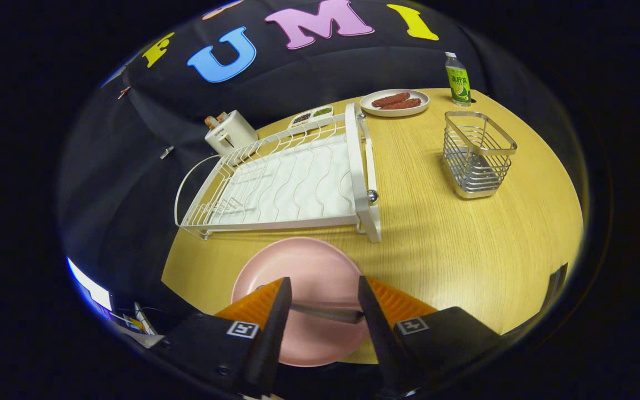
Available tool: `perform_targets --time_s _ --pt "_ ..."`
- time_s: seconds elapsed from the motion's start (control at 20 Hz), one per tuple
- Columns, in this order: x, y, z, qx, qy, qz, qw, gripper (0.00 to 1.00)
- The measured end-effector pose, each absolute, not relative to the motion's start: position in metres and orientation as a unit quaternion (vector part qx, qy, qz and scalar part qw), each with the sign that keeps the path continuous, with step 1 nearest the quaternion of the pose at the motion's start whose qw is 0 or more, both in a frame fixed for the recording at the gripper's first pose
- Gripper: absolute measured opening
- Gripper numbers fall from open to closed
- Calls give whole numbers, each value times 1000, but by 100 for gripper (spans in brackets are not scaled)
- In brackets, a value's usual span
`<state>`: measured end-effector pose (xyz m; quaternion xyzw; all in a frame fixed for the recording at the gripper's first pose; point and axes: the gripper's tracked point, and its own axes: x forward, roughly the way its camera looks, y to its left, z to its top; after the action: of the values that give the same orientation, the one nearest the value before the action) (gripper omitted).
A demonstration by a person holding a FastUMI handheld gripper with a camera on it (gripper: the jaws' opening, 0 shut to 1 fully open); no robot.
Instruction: Take the plate from the dish rack, then take the spoon from the basket and place it into the plate.
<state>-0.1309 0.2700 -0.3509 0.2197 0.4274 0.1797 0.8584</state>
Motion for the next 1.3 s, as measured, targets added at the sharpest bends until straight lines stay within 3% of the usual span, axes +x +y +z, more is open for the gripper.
perform_targets --time_s 0.1,0.2,0.45,0.9,1.3 --pt "-129 268 -349 217 426 180 860 93" --pt "-128 264 -348 216 425 176 861 99" --pt "-117 246 -320 209 396 167 878 99" --pt "-50 165 -202 116 255 133 951 98" --pt "-13 83 -116 83 169 84 979 99"
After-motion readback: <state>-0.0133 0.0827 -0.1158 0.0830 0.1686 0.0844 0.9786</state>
